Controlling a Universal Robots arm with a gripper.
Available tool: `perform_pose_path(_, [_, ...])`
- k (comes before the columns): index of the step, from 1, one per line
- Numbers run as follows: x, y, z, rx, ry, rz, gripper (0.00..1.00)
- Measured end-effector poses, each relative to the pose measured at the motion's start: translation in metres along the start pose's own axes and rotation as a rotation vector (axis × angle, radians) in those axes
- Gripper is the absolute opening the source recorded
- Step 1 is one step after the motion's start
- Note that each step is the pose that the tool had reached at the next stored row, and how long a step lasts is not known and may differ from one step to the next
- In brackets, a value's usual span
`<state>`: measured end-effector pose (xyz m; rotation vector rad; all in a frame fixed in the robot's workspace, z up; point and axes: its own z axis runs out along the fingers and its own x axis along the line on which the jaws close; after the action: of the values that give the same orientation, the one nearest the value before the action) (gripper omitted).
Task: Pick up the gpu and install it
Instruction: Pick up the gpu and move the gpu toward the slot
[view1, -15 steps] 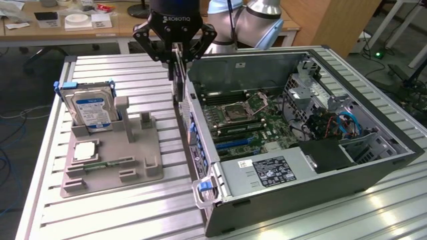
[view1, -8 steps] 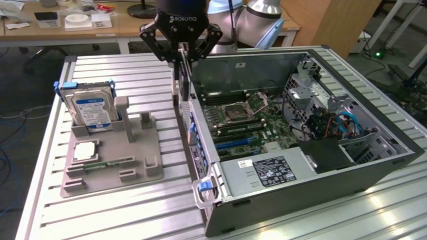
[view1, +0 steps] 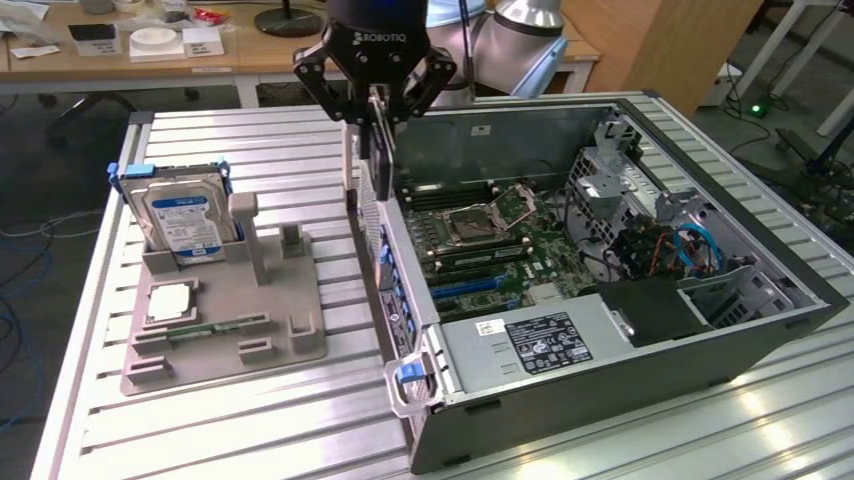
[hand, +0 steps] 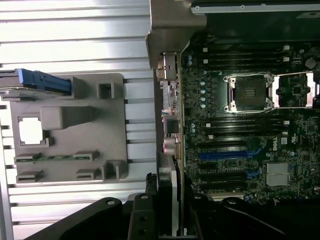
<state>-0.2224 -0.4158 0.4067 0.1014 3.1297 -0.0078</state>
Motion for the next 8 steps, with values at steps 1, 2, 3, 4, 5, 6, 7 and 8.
perform_pose_path(1, [-0.001, 0.0001, 0.0, 0.0001, 0.0001, 0.0, 0.28])
perform_pose_path(2, [-0.003, 0.0002, 0.0, 0.0001, 0.0, 0.0, 0.28])
perform_pose_path(3, [-0.005, 0.0003, 0.0, 0.0001, 0.0, 0.0, 0.28])
perform_pose_path(4, [-0.006, 0.0004, 0.0001, 0.0, 0.0, 0.0, 0.28])
perform_pose_path(5, [-0.008, 0.0005, 0.0001, 0.0001, 0.0, 0.0, 0.28])
perform_pose_path(6, [-0.009, 0.0006, 0.0002, 0.0, 0.0, 0.0, 0.28])
perform_pose_path(7, [-0.011, 0.0007, 0.0002, 0.0, 0.0, 0.0, 0.28])
perform_pose_path(8, [-0.012, 0.0008, 0.0002, 0.0, 0.0, 0.0, 0.28])
